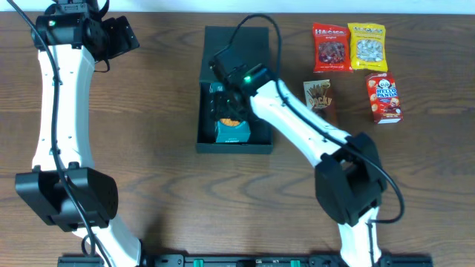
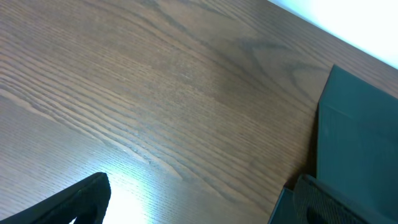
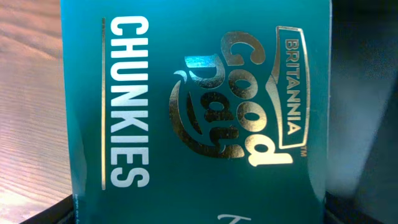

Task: Pack container
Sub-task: 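Carry the teal Chunkies box left and lower it into the green box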

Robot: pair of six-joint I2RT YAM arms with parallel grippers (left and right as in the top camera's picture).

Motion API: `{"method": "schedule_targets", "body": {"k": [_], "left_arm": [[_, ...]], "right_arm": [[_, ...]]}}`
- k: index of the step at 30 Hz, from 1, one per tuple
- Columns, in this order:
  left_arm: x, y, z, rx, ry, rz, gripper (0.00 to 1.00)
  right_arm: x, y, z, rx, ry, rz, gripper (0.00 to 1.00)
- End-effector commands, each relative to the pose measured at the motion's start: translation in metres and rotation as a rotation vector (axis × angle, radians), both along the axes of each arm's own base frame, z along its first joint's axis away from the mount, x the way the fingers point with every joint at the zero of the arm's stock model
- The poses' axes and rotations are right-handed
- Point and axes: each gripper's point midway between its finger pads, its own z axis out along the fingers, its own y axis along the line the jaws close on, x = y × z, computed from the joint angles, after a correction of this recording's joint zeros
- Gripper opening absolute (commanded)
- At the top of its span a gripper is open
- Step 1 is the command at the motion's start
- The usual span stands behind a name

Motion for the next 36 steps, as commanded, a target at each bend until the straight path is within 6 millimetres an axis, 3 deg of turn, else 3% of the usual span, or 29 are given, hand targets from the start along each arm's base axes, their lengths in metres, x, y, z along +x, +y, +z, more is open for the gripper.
{"method": "schedule_targets", "body": {"k": [1,9,25,31,36], "left_arm": [[-0.001,0.004,0.010,0.016,-0.017,-0.006,0.95],[-0.002,0.002,0.009,0.010,-0.012,-0.010,0.95],[-0.005,0.002,0.007,0.008,0.002,-0.010,0.95],[-0.005,0.002,0.007,0.009,0.002,-0.009,0.95],[-0.005,0.002,0.007,0.009,0.002,-0.010,0.95]], "right_arm": [[0.000,0.010,0.010,0.018,-0.023,-0.016,0.77],[0.000,0.011,0.011,0.018,-0.029,-0.015,0.85],[0.008,0.008,0.016,-0.001,-0.077,0.047,0.91],[0.018,0.001,0.051,0.001,-0.148,0.132,0.91],[0.015,-0.010,0.093,-0.026,-0.225,0.285,0.83]]}}
